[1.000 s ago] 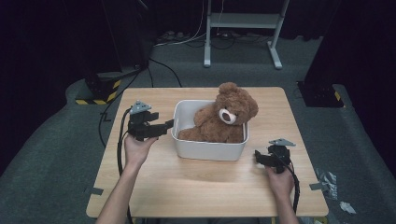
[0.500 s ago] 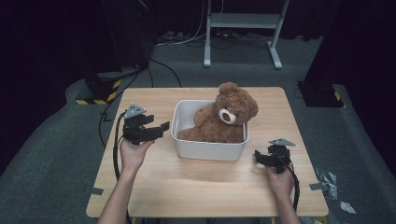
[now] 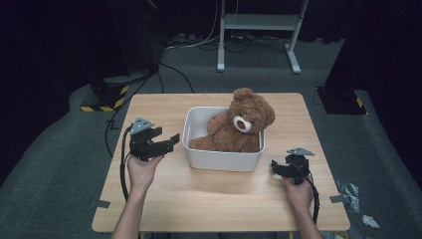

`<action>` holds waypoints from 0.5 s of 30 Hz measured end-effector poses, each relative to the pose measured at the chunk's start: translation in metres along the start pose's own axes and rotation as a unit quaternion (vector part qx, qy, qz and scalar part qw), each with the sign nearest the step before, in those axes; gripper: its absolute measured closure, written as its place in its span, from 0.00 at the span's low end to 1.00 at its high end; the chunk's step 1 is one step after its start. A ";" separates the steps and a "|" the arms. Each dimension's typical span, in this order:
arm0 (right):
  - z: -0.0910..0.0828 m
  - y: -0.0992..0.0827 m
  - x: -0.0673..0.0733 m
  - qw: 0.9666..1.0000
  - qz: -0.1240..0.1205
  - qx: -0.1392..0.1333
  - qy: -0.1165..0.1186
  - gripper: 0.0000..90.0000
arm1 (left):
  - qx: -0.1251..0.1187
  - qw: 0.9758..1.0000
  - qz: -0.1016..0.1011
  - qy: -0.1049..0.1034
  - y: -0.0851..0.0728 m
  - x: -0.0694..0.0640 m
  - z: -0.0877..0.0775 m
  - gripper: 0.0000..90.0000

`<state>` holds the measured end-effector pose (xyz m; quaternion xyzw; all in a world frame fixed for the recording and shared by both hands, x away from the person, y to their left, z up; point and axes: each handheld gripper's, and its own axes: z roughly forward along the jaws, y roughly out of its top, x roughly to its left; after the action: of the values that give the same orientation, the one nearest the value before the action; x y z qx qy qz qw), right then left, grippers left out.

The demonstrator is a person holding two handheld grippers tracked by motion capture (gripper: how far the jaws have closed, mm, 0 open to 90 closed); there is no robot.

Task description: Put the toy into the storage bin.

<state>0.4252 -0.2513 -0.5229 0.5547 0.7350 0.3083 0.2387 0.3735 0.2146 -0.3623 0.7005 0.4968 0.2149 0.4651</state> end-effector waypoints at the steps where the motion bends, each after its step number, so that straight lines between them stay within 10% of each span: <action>1: 0.000 0.000 0.000 1.000 0.001 0.000 0.000 0.20 | -0.002 1.000 -0.002 -0.002 -0.001 0.000 0.000 0.30; 15: 0.000 0.000 0.000 1.000 0.002 0.000 -0.001 0.20 | 0.008 0.999 -0.014 0.029 -0.017 0.020 -0.004 0.30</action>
<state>0.4255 -0.2511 -0.5230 0.5563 0.7337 0.3084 0.2391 0.3701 0.2351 -0.3787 0.6905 0.5216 0.2244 0.4481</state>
